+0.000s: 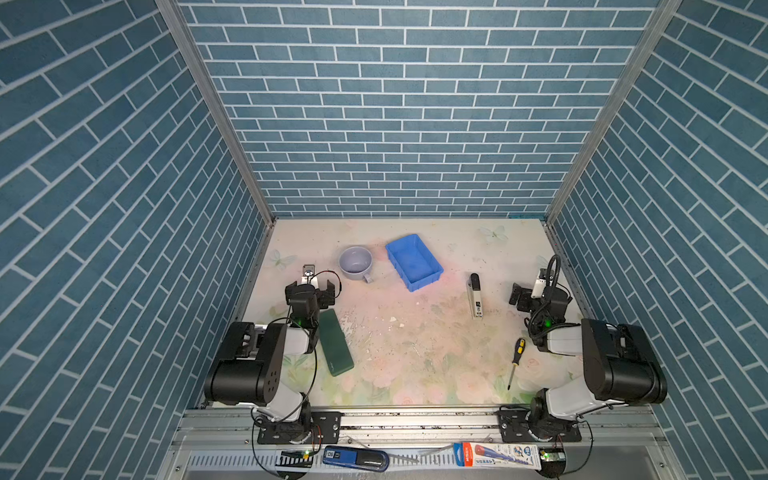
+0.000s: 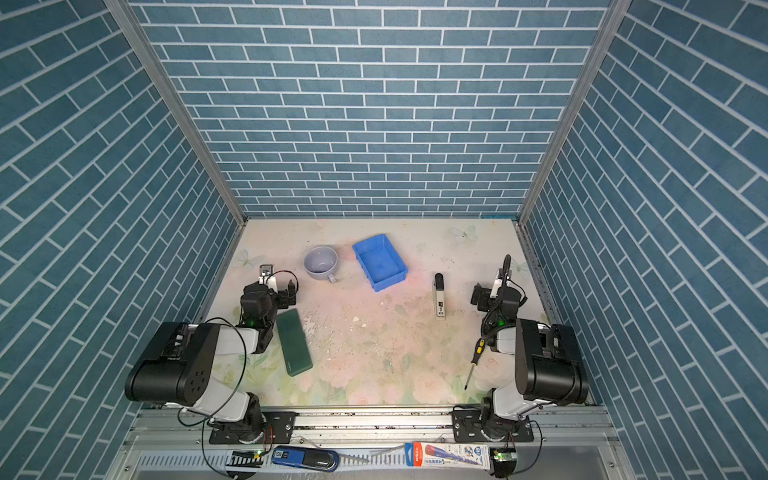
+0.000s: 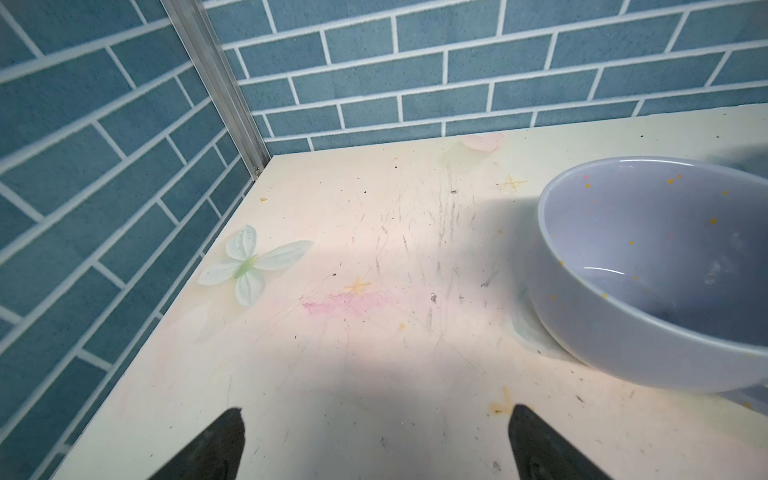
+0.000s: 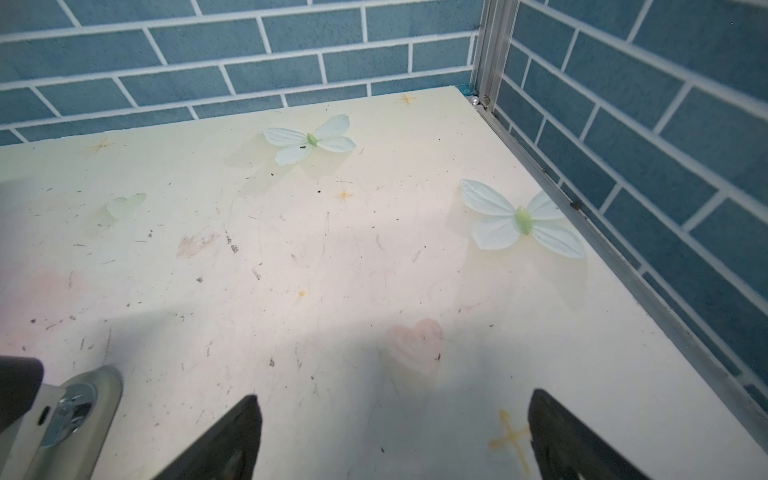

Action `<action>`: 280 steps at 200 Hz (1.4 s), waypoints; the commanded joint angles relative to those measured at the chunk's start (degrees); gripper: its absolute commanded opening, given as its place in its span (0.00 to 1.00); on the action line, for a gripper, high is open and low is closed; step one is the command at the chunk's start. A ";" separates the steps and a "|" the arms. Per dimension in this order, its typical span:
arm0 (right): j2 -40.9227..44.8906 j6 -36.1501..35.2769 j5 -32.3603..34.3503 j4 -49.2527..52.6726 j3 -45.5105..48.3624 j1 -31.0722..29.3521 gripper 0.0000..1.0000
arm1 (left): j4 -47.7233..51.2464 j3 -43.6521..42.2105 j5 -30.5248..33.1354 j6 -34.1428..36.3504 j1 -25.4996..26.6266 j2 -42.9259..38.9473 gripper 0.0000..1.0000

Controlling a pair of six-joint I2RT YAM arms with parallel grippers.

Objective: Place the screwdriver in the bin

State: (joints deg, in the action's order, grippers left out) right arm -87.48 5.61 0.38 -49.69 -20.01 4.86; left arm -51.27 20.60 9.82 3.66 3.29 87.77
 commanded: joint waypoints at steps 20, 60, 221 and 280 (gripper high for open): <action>-0.58 -0.15 0.64 -0.74 -1.97 -0.29 0.99 | -0.32 0.83 0.16 0.21 0.01 0.11 1.00; -0.50 -0.16 0.67 -0.75 -1.97 -0.36 0.99 | -0.33 0.78 0.18 0.25 -0.03 0.12 1.00; 5.93 -0.55 0.77 7.98 -3.78 -0.38 0.99 | 3.43 -2.01 2.85 2.58 2.77 -10.99 1.00; 19.05 1.28 4.59 31.87 -10.65 -3.73 0.99 | 22.03 3.43 3.93 6.19 12.20 -26.50 1.00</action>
State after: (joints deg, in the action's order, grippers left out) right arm -72.82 5.63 2.24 -31.07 -26.09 2.98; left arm -39.35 20.71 13.65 7.25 11.68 65.23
